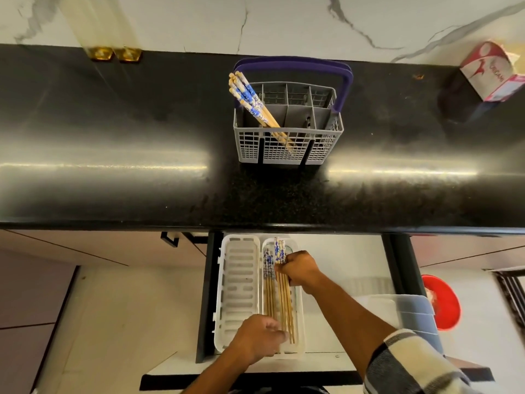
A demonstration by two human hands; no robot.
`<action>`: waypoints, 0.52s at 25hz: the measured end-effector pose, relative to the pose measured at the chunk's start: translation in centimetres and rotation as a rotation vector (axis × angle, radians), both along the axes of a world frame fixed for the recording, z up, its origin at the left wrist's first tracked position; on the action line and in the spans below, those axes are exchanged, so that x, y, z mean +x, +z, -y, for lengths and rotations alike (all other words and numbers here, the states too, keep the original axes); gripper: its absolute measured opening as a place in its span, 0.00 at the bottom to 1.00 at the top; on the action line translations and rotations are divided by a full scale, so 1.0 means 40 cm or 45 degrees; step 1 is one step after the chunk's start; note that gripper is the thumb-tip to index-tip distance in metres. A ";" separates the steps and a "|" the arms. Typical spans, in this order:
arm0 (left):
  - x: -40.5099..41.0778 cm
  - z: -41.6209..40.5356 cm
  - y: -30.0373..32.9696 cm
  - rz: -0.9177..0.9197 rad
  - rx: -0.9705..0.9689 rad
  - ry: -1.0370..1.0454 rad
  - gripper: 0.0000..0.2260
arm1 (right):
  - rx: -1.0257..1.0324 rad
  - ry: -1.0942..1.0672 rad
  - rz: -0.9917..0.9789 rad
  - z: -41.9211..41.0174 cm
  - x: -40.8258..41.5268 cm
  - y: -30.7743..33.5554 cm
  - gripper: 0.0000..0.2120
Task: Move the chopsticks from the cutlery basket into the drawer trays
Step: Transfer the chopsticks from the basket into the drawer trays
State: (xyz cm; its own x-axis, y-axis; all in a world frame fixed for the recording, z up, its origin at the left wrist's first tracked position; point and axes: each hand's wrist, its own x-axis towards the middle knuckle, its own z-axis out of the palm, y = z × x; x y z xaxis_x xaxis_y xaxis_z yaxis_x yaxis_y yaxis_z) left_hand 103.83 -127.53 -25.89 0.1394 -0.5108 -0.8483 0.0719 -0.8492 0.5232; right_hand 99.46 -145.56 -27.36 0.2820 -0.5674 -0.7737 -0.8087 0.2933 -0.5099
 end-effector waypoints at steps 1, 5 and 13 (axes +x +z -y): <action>0.002 -0.003 -0.001 -0.022 0.011 0.020 0.20 | 0.006 0.003 -0.032 0.000 0.005 -0.003 0.06; 0.004 -0.010 -0.010 -0.083 0.040 0.027 0.23 | -0.137 0.161 -0.230 -0.020 0.031 -0.017 0.10; -0.010 0.046 0.005 0.185 -0.093 -0.342 0.23 | -0.232 -0.025 -0.382 -0.064 0.061 -0.024 0.15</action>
State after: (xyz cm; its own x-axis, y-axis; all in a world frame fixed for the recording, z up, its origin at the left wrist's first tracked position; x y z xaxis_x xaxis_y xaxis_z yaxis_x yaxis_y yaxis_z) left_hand 103.41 -129.38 -25.71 0.1080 -0.6048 -0.7891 -0.2298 -0.7874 0.5720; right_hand 101.92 -143.02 -28.30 0.0454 -0.7069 -0.7059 -0.9256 0.2361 -0.2959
